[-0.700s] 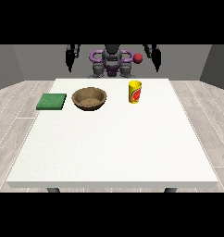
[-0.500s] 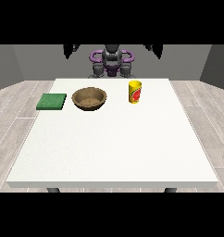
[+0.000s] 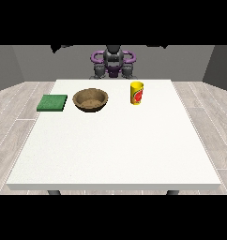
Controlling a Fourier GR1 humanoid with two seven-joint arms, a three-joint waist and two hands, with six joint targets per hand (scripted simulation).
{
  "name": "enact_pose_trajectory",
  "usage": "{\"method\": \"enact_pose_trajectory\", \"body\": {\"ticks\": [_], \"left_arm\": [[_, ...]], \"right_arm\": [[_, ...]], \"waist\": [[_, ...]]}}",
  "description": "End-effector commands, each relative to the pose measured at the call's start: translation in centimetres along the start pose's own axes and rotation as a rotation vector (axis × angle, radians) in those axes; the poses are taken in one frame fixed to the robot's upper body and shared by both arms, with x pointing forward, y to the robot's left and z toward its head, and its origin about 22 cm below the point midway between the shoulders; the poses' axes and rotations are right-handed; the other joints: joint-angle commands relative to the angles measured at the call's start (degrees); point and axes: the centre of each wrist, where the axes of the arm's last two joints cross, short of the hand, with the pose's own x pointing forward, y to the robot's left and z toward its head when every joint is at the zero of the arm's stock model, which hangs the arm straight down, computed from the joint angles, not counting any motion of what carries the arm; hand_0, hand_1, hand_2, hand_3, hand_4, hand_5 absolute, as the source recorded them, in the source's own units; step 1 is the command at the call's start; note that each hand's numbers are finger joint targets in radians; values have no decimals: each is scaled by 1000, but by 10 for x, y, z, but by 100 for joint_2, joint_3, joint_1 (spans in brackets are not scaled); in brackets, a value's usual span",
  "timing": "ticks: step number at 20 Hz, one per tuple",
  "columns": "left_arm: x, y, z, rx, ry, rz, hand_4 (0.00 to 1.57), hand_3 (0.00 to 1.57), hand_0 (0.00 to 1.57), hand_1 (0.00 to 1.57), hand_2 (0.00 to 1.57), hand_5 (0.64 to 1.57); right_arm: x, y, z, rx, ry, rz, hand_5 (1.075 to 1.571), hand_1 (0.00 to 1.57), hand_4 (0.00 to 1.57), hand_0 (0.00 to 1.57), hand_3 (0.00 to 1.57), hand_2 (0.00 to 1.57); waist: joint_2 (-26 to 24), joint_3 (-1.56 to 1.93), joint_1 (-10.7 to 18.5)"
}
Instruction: Pick the cup and pour the ball into the bowl, then pick the bowl and place it on the pad
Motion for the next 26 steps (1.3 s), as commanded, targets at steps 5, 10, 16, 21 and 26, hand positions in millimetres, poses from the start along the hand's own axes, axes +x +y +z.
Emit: {"method": "enact_pose_trajectory", "body": {"ticks": [5, 10, 16, 21, 26], "left_arm": [[-2, 30, -16, 19, -118, 14, 0, 0, 0, 0, 0, 1541], [-20, -5, -33, 13, -225, -13, 0, 0, 0, 0, 0, 1529], [-81, 4, -22, 61, -226, -30, 0, 0, 0, 0, 0, 1523], [-109, -11, -33, 56, -278, -28, 0, 0, 0, 0, 0, 1518], [-119, -32, -51, 86, -327, -51, 0, 0, 0, 0, 0, 1517]], "right_arm": [[2, 0, -5, 13, -113, -12, 1570, 0, 0, 0, 0, 0], [5, 8, -28, 47, -183, -24, 1570, 0, 0, 0, 0, 0], [-3, 2, -23, 61, -184, -24, 1571, 0, 0, 0, 0, 0], [9, -4, -38, 68, -262, -4, 1571, 0, 0, 0, 0, 0], [-9, -3, -43, 71, -285, -20, 1570, 0, 0, 0, 0, 0]], "waist": [[795, -1, -113], [1422, 0, -185], [1477, -2, -378], [1916, -2, -490], [2265, -1, -527]]}}
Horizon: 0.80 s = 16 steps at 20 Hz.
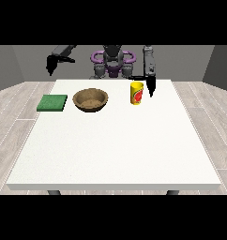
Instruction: Pick the cup and pour the ball into the bowl, then pick the bowl and place it on the pad
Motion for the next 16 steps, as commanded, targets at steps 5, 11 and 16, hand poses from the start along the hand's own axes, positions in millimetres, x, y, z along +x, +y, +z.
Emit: {"method": "enact_pose_trajectory", "body": {"ticks": [5, 11, 16], "left_arm": [[-26, 12, -19, 31, -45, -45, 0, 0, 0, 0, 0, 1517], [-39, -16, -18, -5, -49, -23, 0, 0, 0, 0, 0, 1521], [-50, -21, -11, 11, -1, -55, 0, 0, 0, 0, 0, 1559]], "right_arm": [[-3, -5, -6, 24, -25, -7, 1571, 0, 0, 0, 0, 0], [-10, -9, -17, 24, -71, 7, 1571, 0, 0, 0, 0, 0], [-18, -18, -7, 7, -12, 4, 1571, 0, 0, 0, 0, 0]], "waist": [[314, 0, -132], [529, 1, -55], [292, 1, -86]]}}
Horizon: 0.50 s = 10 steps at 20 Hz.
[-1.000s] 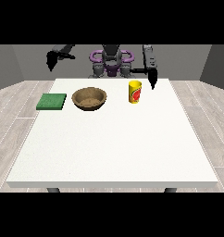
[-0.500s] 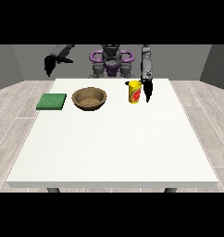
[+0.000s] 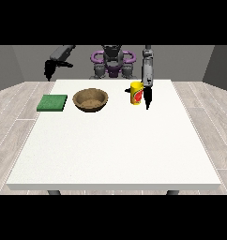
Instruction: Pick the cup and pour the ball into the bowl, then pick the bowl and place it on the pad
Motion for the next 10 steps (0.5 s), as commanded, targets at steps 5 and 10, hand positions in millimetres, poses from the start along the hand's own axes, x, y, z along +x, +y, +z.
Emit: {"method": "enact_pose_trajectory", "body": {"ticks": [5, 10], "left_arm": [[-14, -8, 30, 10, -60, -309, 1428, 1571, 1299, 1299, 1571, 1255], [-15, -34, 35, 20, -46, -348, 1500, 1571, 1327, 1327, 1571, 1241]], "right_arm": [[21, -31, -9, 20, -30, 41, 1570, 0, 0, 0, 0, 0], [32, -35, -15, 17, -10, 24, 1570, 0, 0, 0, 0, 0]], "waist": [[190, -3, -300], [-29, -5, -409]]}}
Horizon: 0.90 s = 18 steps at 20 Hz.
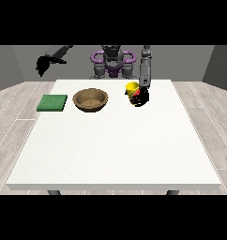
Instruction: Pick the cup and pour the ball into the bowl, then pick the bowl and place it on the pad
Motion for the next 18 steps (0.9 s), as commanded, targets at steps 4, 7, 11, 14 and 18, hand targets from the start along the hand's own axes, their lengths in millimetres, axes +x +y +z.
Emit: {"method": "enact_pose_trajectory", "body": {"ticks": [4, 7, 11, 14, 18], "left_arm": [[1, -1, 0, -179, 120, -157, 1532, 1571, 1341, 1341, 1571, 1304], [8, 53, -57, -161, 58, -405, 1571, 1571, 1414, 1414, 1571, 1329], [33, 76, -114, -203, 111, -565, 1571, 1571, 1456, 1456, 1571, 1296], [43, 60, -126, -205, 120, -626, 1571, 1571, 1473, 1473, 1571, 1278], [56, 11, -121, -256, 108, -687, 1571, 1571, 1491, 1491, 1571, 1273]], "right_arm": [[-28, -26, 30, -89, 204, -12, 1570, 0, 0, 0, 0, 0], [-27, -20, 23, -73, 207, -27, 1569, 0, 0, 0, 0, 0], [-44, -15, 35, -101, 275, -33, 1569, 0, 0, 0, 0, 0], [-41, -18, 28, -85, 252, -44, 1568, 0, 0, 0, 0, 0], [-55, -26, 49, -85, 302, -64, 1568, 0, 0, 0, 0, 0]], "waist": [[-1095, -89, 498], [-1168, -79, 486], [-1556, -78, 593], [-1413, -92, 443], [-1630, -93, 523]]}}
